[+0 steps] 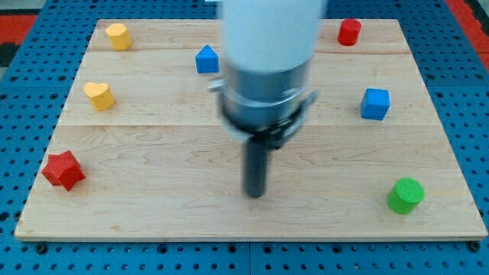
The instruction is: Push red star into the blue triangle
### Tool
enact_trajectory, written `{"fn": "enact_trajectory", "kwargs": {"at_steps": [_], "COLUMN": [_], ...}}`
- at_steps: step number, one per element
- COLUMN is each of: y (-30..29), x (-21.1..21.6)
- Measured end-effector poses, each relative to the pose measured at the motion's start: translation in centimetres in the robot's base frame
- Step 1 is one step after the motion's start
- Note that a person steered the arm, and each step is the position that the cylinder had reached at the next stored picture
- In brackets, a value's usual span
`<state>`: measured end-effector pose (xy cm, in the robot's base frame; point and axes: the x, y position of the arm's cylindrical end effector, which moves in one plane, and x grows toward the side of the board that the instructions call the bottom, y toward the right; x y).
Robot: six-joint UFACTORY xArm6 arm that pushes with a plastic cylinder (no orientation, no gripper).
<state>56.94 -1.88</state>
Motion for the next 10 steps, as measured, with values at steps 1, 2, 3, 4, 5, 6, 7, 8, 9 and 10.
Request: {"fn": "enact_trajectory", "kwargs": {"at_steps": [1,2,3,4,5,6,7,8,9,10], "y": [-6.9,-14.0,-16.0,-18.5,-21.7,-24.8,-22.2,-21.9,-21.3,-20.3], "x": [4.1,2.1,-1.9,-1.3,1.6,-1.1,-4.7,-10.6,-13.5,-15.0]}}
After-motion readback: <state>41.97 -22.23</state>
